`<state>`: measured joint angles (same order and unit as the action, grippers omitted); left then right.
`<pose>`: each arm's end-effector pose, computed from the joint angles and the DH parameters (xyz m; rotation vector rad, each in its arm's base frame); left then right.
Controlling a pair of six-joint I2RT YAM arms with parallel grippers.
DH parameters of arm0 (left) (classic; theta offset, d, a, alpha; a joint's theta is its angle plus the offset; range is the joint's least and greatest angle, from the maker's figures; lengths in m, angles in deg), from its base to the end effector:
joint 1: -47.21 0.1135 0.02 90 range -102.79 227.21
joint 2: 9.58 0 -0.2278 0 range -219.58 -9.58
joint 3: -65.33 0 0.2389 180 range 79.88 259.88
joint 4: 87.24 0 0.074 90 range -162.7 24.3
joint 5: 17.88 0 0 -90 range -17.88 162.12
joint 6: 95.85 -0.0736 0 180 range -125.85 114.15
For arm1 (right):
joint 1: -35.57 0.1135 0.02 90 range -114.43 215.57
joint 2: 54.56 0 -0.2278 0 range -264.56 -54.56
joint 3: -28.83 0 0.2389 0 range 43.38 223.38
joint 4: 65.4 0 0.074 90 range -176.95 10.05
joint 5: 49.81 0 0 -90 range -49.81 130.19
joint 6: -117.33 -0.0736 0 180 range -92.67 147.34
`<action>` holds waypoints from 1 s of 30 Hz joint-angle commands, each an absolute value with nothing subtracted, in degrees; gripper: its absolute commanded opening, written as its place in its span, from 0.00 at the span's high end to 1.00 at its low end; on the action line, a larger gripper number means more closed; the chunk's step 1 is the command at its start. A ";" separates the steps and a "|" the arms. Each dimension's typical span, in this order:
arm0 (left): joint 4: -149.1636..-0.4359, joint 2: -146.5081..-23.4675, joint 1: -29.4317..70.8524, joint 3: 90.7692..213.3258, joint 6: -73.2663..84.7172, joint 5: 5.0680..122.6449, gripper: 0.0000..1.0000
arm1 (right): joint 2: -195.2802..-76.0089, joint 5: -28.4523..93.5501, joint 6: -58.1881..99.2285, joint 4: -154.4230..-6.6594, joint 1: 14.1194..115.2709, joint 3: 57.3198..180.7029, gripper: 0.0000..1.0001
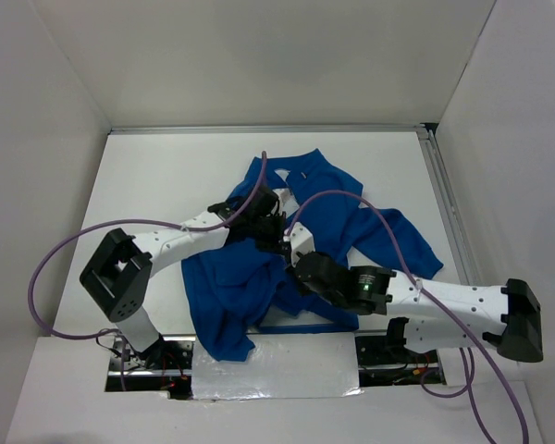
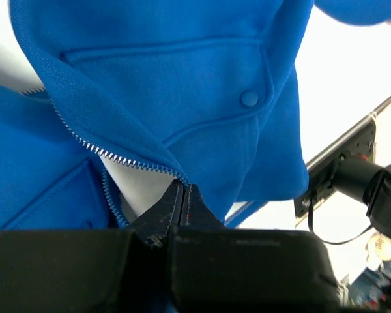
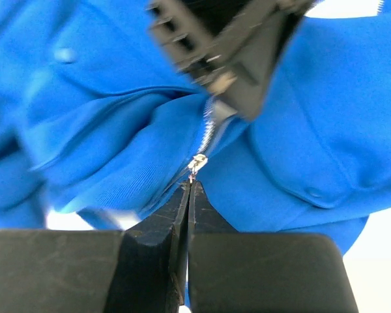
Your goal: Zip up the jacket
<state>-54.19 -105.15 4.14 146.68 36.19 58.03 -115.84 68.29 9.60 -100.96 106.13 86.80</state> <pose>0.2598 -0.2674 0.1747 0.1490 2.5976 -0.9241 0.1183 0.2310 0.2123 -0.7296 2.0504 0.3319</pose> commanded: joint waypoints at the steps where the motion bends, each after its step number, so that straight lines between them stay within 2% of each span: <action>1: -53.71 -103.54 4.06 150.01 34.49 61.92 1.00 | -112.31 61.39 9.58 -100.33 107.20 88.38 1.00; 9: -52.75 -101.95 4.06 153.70 33.25 65.17 1.00 | -111.25 49.69 9.67 -98.76 107.20 87.94 1.00; 16: -52.57 -99.59 3.70 152.65 32.20 63.86 0.98 | -112.57 59.34 7.74 -102.26 106.76 90.13 1.00; 17: -52.31 -99.15 3.62 152.39 31.85 63.59 0.73 | -112.75 60.22 7.13 -102.88 105.80 90.31 1.00; 19: -51.69 -96.95 3.27 152.04 31.33 63.94 0.52 | -112.40 62.24 6.51 -104.11 104.74 90.57 1.00; 20: -51.08 -96.16 3.09 151.43 31.15 64.90 0.33 | -111.79 62.42 6.24 -104.46 103.35 90.57 1.00; 22: -49.94 -92.74 2.65 150.90 30.97 66.31 0.16 | -110.91 61.20 6.41 -103.86 101.93 89.87 1.00; 23: -48.28 -89.94 2.48 150.46 31.32 68.14 0.03 | -110.12 60.15 6.68 -103.42 100.62 89.61 1.00; 30: -41.15 -76.04 0.28 145.28 34.31 70.81 0.01 | -108.79 54.52 8.17 -100.34 98.06 89.08 1.00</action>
